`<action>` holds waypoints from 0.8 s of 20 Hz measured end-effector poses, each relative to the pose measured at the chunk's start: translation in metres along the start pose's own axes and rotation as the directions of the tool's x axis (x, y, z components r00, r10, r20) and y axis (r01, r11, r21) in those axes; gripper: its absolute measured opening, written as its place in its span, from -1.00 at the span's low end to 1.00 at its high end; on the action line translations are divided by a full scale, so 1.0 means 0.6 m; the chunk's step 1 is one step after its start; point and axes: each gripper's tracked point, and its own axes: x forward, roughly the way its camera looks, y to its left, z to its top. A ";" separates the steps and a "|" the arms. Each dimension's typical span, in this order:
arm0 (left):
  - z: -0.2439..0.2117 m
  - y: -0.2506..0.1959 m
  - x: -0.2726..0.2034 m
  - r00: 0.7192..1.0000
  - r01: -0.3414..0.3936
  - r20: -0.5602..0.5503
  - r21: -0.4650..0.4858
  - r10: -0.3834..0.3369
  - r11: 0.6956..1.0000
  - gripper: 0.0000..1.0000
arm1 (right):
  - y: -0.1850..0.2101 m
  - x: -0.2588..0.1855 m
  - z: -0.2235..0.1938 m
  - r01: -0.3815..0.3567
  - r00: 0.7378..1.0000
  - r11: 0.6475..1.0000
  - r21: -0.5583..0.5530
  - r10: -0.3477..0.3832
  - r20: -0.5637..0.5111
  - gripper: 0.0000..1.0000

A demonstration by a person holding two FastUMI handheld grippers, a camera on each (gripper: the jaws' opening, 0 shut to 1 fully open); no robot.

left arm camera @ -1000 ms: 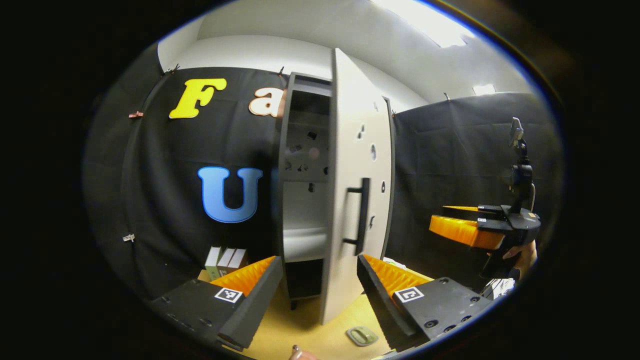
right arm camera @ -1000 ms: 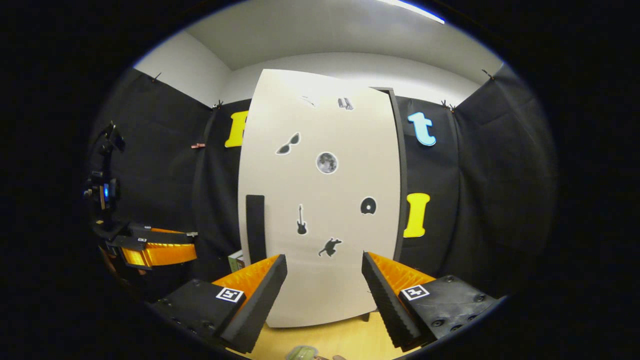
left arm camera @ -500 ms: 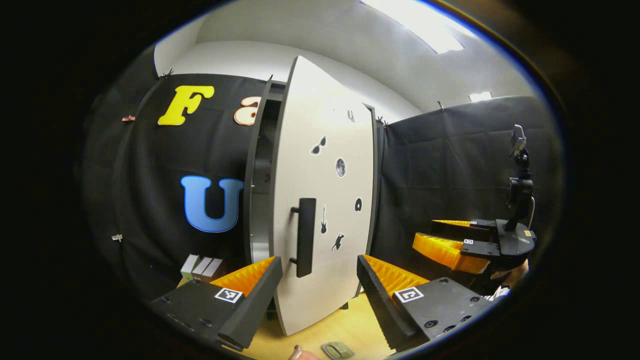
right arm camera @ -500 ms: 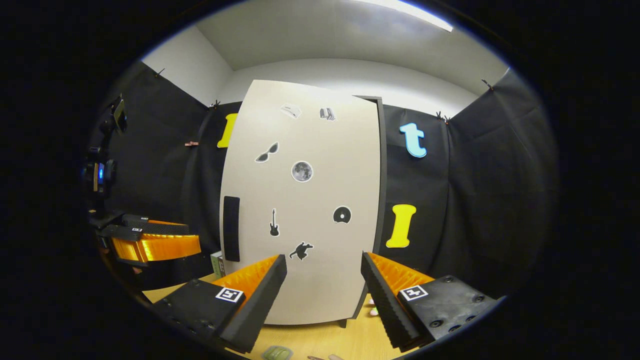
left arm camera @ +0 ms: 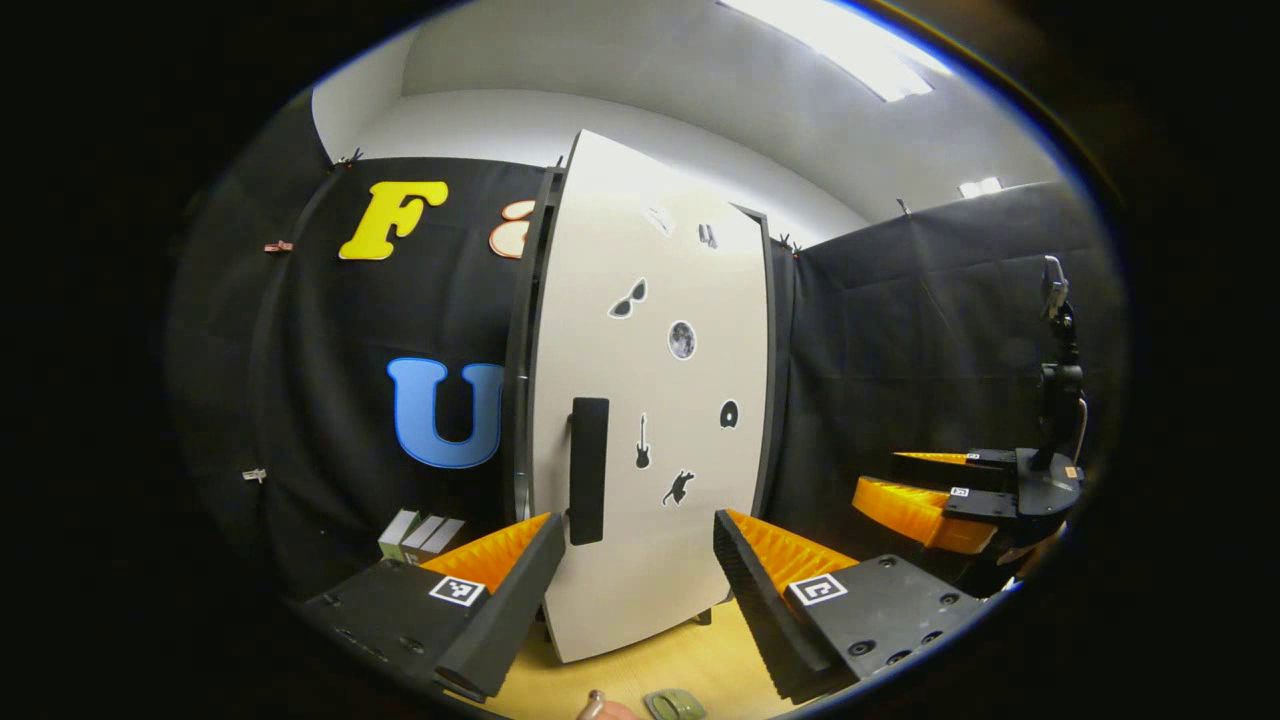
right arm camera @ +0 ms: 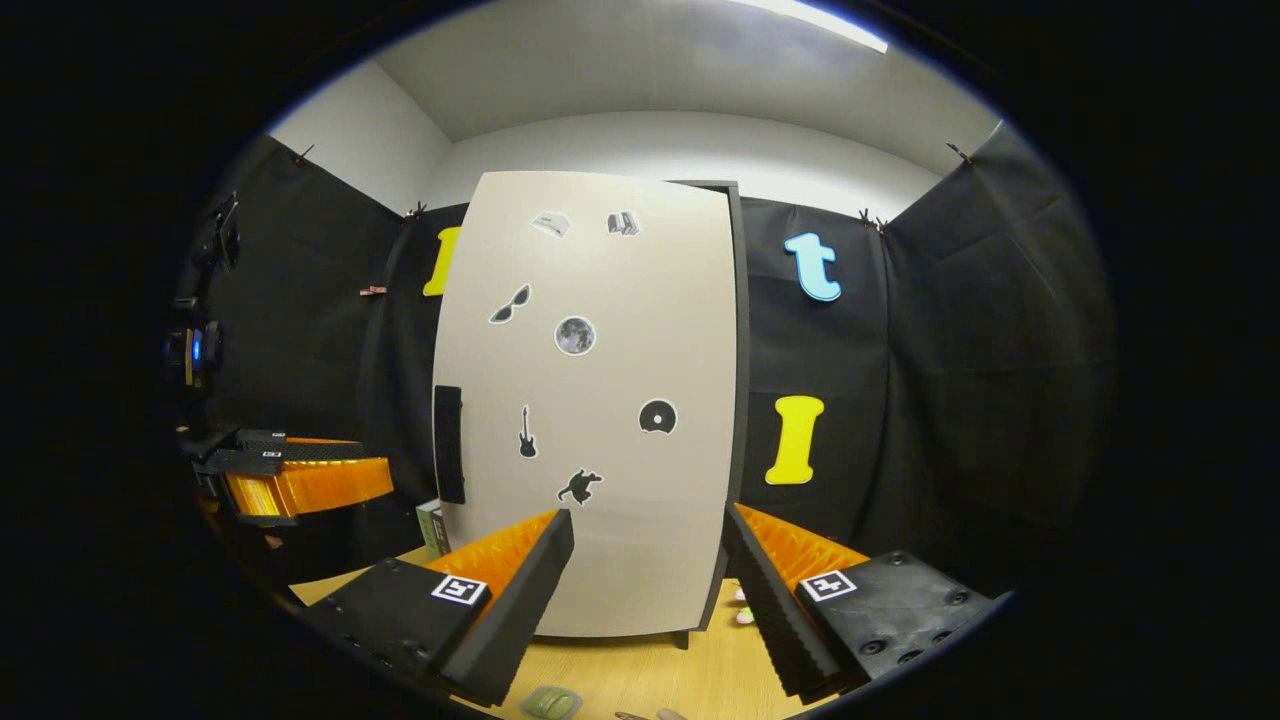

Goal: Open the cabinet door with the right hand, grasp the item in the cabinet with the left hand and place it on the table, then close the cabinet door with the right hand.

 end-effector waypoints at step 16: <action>-0.004 0.021 0.003 0.998 -0.065 0.007 0.036 0.065 0.997 0.89 | -0.017 0.012 0.001 0.030 0.999 0.995 0.097 -0.029 -0.012 0.94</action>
